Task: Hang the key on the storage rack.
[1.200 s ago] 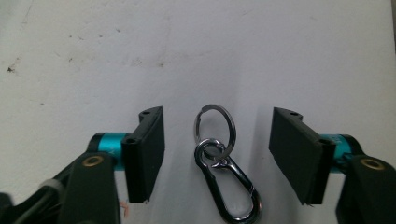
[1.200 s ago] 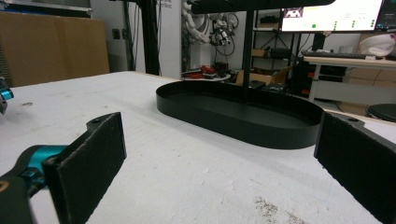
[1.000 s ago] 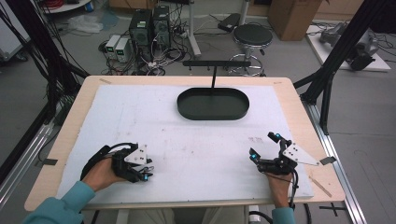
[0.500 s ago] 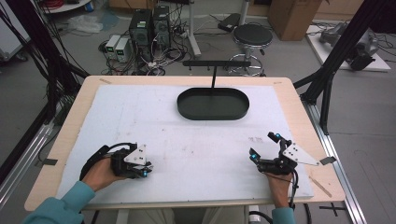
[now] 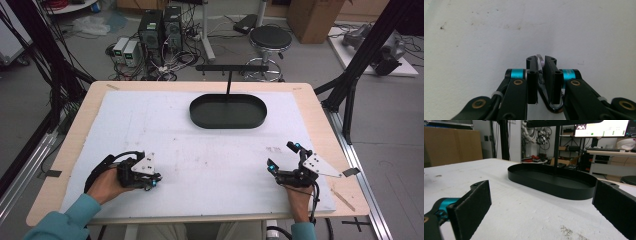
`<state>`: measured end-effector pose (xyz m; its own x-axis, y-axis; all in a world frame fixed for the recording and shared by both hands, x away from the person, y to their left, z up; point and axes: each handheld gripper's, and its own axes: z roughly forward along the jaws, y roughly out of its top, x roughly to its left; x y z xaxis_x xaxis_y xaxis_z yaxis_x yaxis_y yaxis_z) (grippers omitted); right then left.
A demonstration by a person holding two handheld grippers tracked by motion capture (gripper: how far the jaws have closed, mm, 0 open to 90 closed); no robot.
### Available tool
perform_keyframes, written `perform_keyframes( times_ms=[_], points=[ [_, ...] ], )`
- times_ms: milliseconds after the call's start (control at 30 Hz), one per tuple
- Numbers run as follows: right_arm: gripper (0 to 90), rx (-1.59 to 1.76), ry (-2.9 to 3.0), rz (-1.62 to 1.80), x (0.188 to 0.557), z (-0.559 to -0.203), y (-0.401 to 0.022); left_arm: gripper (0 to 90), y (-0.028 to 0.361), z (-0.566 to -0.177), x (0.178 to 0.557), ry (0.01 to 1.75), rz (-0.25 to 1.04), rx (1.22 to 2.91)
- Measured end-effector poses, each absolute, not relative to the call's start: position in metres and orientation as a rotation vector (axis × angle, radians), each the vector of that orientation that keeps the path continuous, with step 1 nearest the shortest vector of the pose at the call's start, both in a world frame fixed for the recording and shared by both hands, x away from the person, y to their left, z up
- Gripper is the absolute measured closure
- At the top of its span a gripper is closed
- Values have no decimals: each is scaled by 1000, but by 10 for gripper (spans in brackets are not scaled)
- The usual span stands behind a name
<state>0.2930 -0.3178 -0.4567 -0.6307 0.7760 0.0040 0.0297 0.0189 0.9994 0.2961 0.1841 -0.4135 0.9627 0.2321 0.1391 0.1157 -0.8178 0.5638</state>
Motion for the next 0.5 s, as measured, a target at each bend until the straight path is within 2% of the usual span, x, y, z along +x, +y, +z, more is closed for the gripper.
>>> perform_keyframes(
  times_ms=[333,500],
  points=[
    [16,825,1728,1668,293,-457,-318,823,187,-412,298,265,263,2526],
    [16,821,1726,1668,293,-457,-318,871,187,-413,298,284,258,2528]
  ],
)
